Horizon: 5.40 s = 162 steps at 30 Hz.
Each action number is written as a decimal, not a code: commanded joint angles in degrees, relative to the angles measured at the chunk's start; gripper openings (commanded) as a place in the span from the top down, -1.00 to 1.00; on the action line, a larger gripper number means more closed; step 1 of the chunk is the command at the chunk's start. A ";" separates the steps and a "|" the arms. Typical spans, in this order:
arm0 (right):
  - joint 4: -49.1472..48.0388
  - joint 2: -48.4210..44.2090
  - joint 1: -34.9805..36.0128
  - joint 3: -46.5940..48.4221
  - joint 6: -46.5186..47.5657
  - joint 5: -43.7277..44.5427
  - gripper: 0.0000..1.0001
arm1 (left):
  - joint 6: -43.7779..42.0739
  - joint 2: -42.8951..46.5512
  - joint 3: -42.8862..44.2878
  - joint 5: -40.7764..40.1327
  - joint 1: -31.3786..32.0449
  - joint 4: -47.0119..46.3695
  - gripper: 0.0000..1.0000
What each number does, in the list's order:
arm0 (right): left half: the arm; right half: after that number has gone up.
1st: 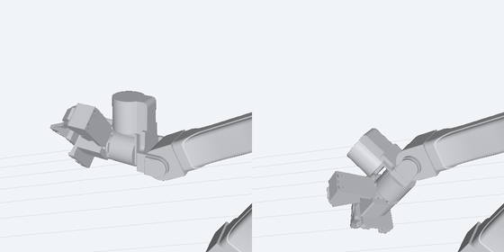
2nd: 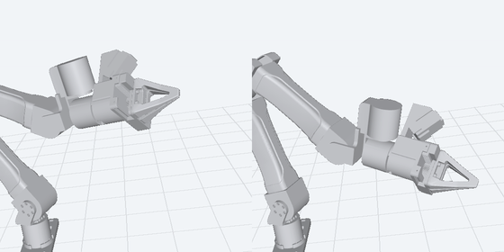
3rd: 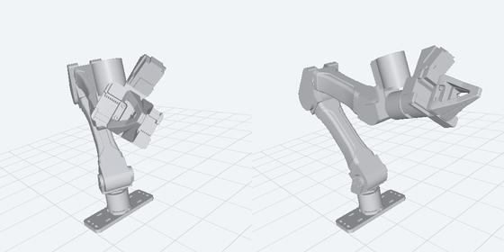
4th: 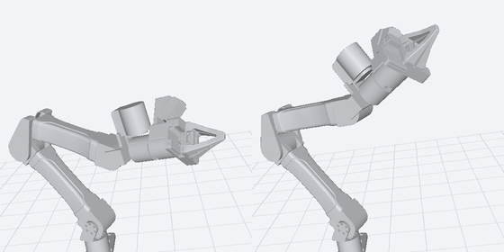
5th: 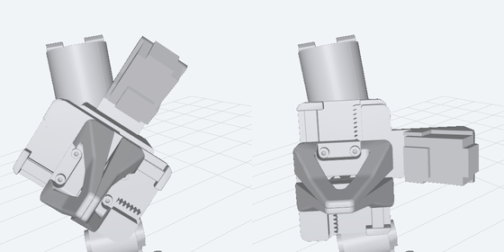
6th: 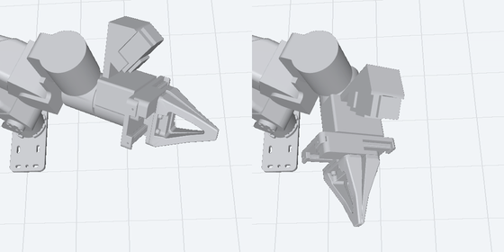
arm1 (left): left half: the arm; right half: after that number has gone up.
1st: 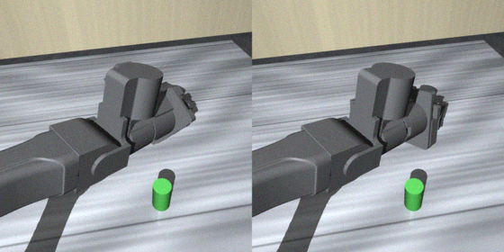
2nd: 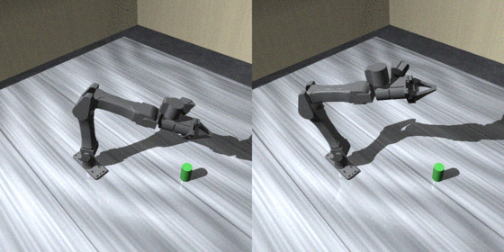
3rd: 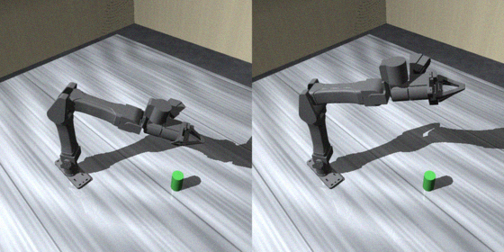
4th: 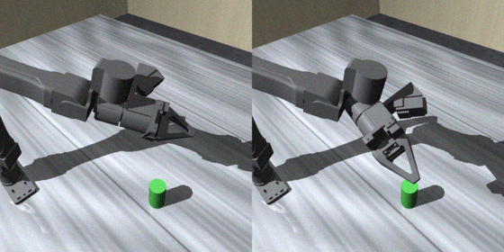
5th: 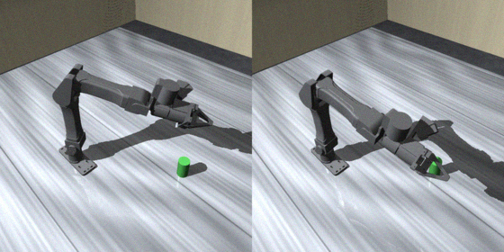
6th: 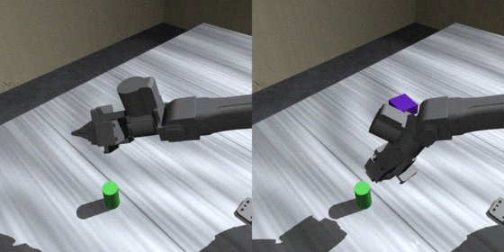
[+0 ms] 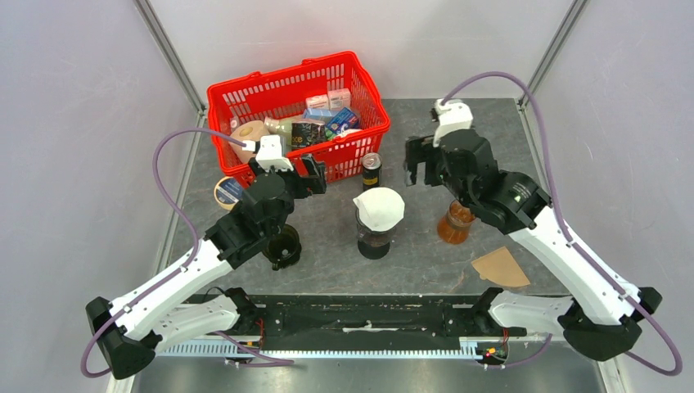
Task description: Place the coffee filter in the dripper
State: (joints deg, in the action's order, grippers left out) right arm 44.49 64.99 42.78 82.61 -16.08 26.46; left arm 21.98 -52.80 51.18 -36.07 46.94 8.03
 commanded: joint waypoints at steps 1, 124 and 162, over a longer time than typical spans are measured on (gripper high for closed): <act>-3.54 -2.69 -9.29 -4.15 -8.02 5.44 -0.94 | 0.12 0.69 0.14 -1.45 -0.36 -1.12 -1.00; -9.71 -0.44 -36.35 -17.32 -9.75 -31.88 -0.91 | 28.31 22.43 -7.27 4.50 -11.24 20.62 0.96; -16.45 -3.49 -23.72 -9.83 -4.04 -50.75 -0.77 | 32.38 -28.34 36.45 -3.50 3.86 9.50 0.96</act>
State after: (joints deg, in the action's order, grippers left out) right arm 27.05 61.65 18.24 68.97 -19.46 -27.18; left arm 56.16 -79.35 84.03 -37.91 50.50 20.91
